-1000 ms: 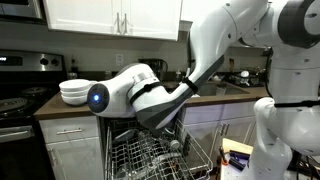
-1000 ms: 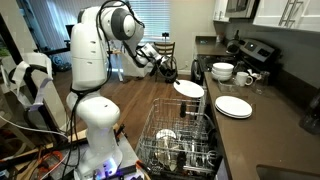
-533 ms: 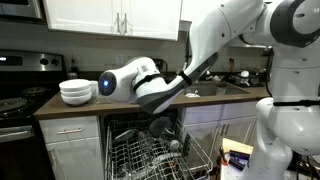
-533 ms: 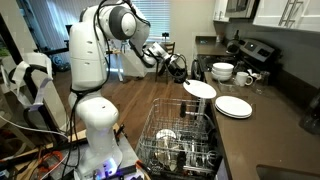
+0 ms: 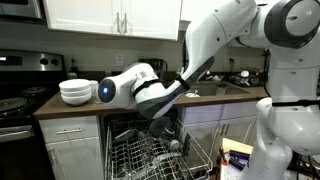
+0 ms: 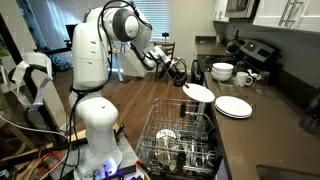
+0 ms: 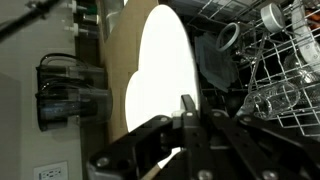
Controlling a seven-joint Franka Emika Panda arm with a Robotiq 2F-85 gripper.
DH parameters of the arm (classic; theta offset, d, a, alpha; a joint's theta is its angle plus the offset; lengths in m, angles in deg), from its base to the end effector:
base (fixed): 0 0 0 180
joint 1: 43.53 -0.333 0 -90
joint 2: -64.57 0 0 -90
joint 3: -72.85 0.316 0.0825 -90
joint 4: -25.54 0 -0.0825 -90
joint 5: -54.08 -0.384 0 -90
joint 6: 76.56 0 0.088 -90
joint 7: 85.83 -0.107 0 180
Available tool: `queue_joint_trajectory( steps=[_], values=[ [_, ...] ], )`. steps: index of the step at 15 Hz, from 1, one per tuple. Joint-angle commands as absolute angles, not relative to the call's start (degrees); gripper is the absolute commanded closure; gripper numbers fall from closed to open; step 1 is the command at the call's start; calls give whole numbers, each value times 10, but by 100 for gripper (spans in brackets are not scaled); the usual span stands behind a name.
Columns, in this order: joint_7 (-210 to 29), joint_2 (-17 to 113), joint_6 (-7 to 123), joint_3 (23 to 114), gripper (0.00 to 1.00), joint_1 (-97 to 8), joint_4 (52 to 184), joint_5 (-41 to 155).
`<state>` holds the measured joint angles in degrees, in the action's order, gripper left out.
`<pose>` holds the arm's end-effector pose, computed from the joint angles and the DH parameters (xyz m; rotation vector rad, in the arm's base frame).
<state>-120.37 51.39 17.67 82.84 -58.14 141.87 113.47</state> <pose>0.5299 0.1447 0.3394 2.0456 0.2735 -0.0163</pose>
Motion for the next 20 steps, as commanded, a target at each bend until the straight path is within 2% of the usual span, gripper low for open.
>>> queue_joint_trajectory(
  steps=[1, 20],
  values=[
    [-1214, 490, 190, 824, 93, -577, 1416, 1157],
    [-1225, 506, 212, 792, 93, -560, 1414, 1254]
  ],
)
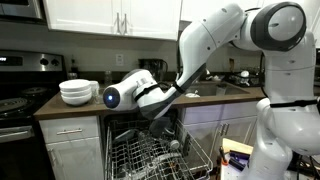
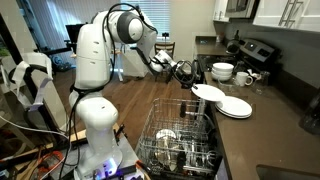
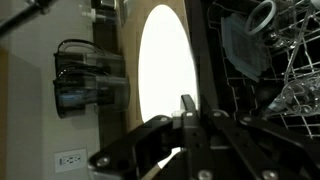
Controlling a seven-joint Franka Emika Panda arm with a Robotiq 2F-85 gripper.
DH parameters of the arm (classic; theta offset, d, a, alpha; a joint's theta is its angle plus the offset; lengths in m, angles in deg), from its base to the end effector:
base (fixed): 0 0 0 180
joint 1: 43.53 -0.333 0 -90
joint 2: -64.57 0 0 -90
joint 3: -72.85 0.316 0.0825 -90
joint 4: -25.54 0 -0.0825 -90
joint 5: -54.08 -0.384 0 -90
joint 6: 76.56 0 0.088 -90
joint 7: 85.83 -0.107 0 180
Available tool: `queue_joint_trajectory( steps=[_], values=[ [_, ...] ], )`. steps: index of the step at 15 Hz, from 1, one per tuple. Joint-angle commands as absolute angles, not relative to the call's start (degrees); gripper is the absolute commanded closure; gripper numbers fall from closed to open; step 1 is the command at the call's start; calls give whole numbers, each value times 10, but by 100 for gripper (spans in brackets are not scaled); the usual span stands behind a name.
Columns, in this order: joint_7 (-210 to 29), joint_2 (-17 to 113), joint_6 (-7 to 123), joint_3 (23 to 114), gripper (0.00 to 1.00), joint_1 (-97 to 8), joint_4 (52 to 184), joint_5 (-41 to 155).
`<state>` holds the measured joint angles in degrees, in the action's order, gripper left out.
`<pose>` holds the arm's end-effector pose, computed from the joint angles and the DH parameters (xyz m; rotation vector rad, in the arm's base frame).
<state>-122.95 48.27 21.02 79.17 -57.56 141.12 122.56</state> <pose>0.5571 0.1106 0.3230 1.9493 0.2789 0.0679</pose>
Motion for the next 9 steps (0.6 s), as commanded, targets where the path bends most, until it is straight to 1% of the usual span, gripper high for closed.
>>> queue_joint_trajectory(
  steps=[1, 9],
  values=[
    [-1220, 508, 219, 790, 93, -553, 1412, 1255],
    [-1176, 503, 324, 777, 93, -509, 1398, 1255]
  ],
)
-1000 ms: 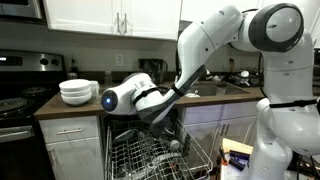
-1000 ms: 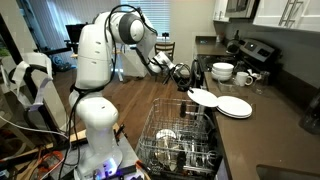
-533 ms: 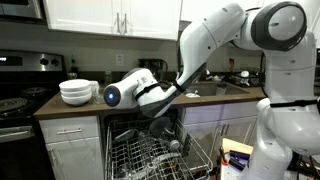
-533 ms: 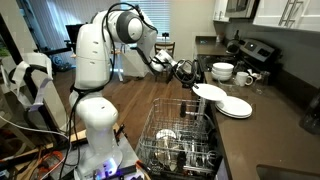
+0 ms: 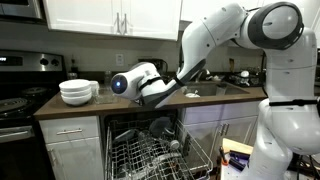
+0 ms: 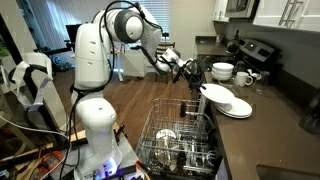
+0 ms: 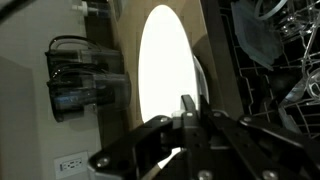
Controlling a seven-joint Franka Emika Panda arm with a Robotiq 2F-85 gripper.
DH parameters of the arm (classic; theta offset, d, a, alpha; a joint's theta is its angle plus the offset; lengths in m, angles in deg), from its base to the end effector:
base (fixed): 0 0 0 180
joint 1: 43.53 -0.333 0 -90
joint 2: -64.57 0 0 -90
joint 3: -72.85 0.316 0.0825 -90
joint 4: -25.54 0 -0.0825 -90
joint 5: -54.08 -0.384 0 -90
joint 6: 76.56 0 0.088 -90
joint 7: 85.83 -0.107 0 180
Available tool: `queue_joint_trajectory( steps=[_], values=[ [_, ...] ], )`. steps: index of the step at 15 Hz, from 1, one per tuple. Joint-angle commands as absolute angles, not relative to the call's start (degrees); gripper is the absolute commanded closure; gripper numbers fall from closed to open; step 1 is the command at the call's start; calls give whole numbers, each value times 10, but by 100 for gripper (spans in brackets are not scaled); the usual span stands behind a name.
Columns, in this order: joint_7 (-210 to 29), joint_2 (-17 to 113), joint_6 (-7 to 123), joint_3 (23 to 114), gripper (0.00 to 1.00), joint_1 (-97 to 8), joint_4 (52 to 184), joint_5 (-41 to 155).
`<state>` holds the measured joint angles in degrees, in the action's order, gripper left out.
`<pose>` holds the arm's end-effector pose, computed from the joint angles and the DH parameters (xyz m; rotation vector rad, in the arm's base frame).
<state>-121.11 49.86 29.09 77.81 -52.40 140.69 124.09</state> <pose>0.5788 0.0639 0.3402 2.0167 0.2700 0.1278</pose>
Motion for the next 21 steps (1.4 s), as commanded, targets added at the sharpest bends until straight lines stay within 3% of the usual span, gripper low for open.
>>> queue_joint_trajectory(
  steps=[1, 21],
  values=[
    [-1167, 501, 336, 774, 93, -505, 1394, 1254],
    [-1057, 425, 424, 740, 93, -461, 1312, 1202]
  ],
)
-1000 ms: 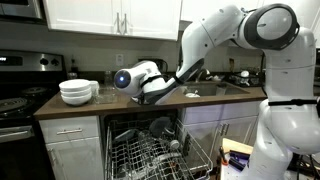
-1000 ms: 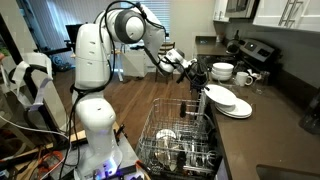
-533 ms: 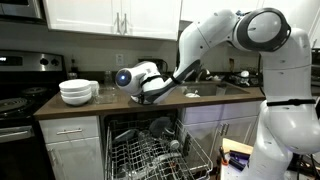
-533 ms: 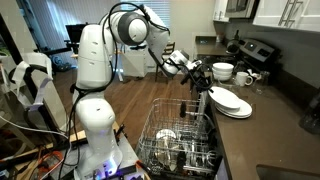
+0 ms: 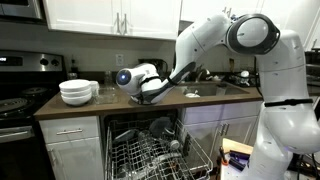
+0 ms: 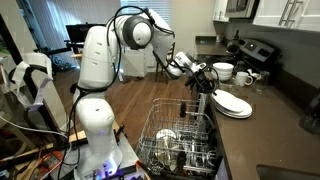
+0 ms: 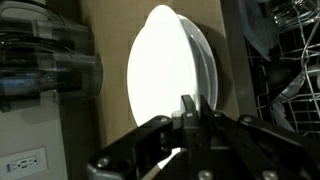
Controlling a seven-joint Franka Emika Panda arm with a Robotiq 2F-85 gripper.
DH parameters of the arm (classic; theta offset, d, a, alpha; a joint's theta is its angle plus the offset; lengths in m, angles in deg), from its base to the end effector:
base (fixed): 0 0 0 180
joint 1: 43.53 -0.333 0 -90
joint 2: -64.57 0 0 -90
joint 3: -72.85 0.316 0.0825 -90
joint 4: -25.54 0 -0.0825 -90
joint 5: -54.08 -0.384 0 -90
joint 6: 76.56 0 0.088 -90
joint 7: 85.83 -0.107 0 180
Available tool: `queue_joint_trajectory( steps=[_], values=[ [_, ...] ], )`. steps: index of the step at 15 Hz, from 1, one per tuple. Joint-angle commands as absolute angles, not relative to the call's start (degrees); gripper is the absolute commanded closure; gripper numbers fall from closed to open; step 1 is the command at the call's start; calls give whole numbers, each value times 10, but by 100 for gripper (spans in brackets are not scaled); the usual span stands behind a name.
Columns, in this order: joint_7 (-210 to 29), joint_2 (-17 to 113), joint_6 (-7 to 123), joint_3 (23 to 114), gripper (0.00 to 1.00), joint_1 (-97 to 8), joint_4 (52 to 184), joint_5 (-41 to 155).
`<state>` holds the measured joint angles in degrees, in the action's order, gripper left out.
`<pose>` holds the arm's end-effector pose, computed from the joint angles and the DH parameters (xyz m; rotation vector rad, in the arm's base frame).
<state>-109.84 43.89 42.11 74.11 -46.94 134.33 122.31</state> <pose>0.6265 0.0022 0.3223 2.1290 0.4189 0.0974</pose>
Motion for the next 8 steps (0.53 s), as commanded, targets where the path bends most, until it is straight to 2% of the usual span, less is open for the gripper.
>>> queue_joint_trajectory(
  steps=[1, 8],
  values=[
    [-1050, 421, 423, 739, 93, -460, 1305, 1197],
    [-1030, 397, 416, 726, 93, -459, 1269, 1178]
  ],
)
